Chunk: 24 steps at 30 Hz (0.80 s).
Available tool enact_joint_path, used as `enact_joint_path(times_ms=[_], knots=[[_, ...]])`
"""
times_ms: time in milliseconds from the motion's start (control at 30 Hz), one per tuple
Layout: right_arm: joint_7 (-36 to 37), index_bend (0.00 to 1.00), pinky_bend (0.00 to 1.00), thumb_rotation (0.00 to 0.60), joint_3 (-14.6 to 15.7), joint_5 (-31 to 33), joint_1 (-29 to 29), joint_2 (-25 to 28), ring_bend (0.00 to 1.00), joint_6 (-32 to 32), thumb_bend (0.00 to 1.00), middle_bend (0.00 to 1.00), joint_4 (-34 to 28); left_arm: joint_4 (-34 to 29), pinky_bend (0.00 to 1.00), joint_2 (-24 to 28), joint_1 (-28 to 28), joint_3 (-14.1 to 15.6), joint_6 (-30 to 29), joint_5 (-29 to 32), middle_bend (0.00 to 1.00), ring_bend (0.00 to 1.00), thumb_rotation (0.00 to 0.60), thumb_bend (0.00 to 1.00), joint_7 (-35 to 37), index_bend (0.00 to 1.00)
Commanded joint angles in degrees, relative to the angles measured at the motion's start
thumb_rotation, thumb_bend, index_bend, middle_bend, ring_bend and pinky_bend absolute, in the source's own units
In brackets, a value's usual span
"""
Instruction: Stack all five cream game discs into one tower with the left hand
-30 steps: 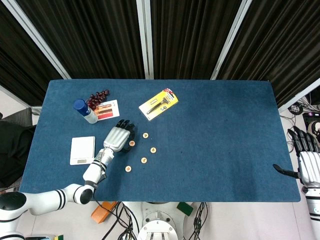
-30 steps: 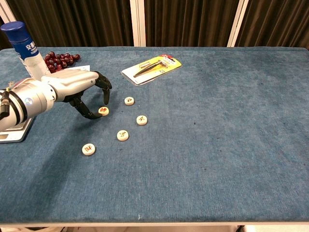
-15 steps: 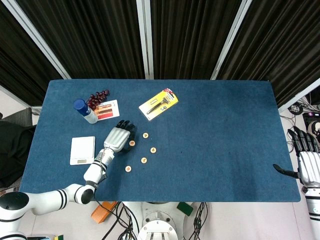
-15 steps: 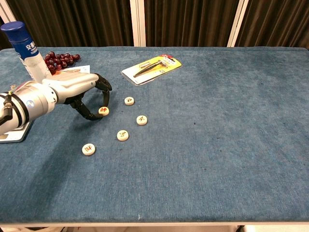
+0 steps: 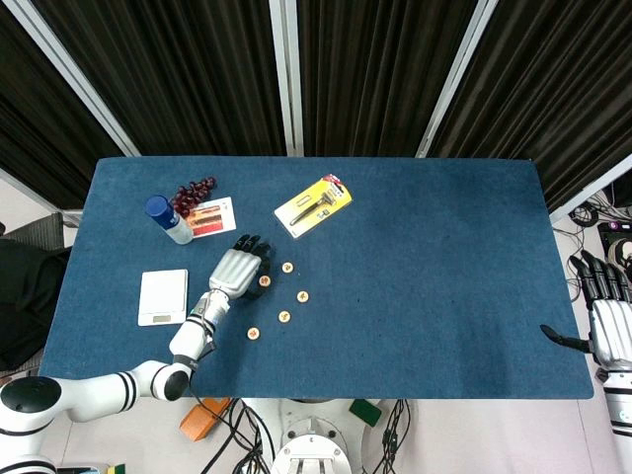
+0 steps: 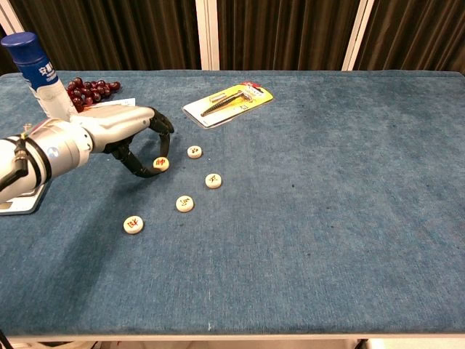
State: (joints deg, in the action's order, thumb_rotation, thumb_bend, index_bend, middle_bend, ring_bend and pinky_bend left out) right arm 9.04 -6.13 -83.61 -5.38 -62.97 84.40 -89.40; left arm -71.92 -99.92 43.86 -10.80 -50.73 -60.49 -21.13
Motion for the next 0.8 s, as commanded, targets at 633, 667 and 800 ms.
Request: enact_joint_path(times_ms=[633,667,800], knots=[[1.0,0.0,0.0,0.6,-0.2,0.5,0.4,-0.1,0.0,0.1,0.12,0.0,0.7,2.5,0.0,-2.5,8.9,-5.3,4.6,11.1,0.15,0.0,0.6,0.37,-6.2,0.54],[1.0,0.0,0.0,0.6,-0.2,0.5,0.4,-0.1,0.0,0.1,0.12,0.0,0.8,2.4,0.0,-2.6,9.2,-5.2,4.5,11.5,0.15,0.0,0.6,0.37,-6.5,0.54],[1.1,0.0,0.0,0.6,-0.3,0.7,0.4,-0.2,0.0,-0.1,0.12,0.0,1.0,2.4,0.0,-2.7,9.6,-4.9,4.2,12.3,0.15,0.0,0.6,0.37,-6.9,0.54]])
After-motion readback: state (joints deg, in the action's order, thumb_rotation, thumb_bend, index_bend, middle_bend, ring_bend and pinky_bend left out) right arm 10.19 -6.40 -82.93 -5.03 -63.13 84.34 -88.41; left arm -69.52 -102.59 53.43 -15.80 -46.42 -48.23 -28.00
